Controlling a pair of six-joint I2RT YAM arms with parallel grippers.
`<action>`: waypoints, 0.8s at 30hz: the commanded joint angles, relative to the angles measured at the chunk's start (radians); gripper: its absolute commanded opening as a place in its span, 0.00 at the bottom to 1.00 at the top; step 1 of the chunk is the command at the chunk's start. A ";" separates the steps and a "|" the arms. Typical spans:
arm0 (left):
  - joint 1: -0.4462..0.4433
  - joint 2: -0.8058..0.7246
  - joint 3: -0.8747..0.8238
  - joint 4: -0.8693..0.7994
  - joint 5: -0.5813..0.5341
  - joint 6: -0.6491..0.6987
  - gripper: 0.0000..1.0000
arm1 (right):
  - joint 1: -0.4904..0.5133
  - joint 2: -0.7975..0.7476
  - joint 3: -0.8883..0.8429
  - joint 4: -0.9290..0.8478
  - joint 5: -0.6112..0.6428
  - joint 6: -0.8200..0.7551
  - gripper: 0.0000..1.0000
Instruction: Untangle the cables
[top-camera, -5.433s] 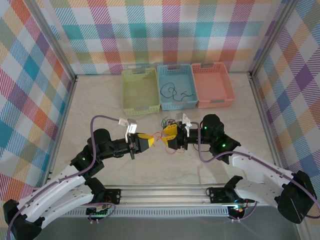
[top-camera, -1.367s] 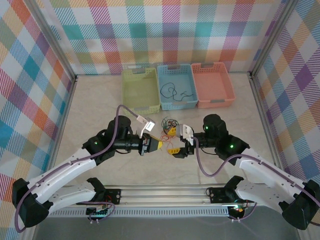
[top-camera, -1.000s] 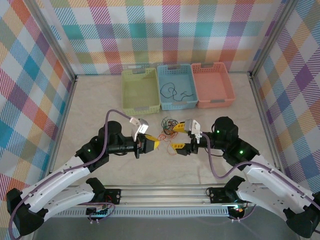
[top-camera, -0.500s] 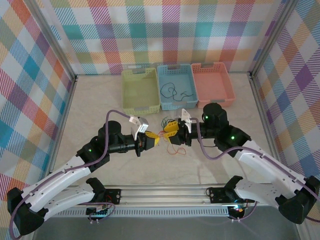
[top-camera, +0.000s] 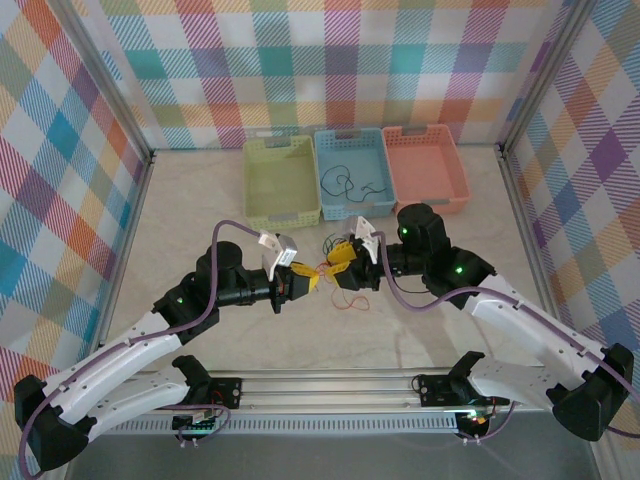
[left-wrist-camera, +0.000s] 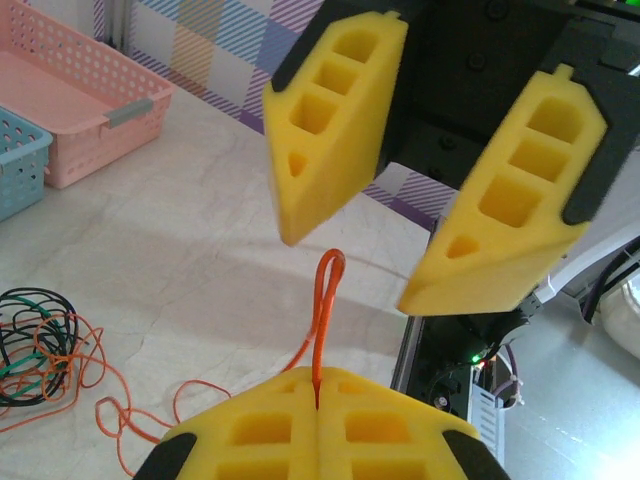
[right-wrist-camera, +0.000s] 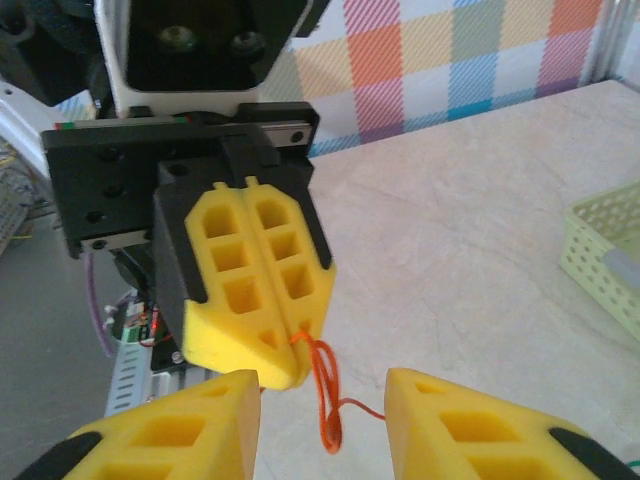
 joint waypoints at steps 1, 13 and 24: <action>-0.013 0.002 0.023 -0.002 0.028 0.023 0.00 | 0.003 0.010 0.035 -0.014 0.015 -0.012 0.39; -0.013 0.011 0.031 -0.010 0.053 0.001 0.00 | 0.002 -0.008 0.037 -0.029 0.061 -0.046 0.00; -0.013 0.060 0.052 -0.008 0.038 -0.044 0.00 | 0.004 -0.029 0.000 0.050 0.085 -0.074 0.00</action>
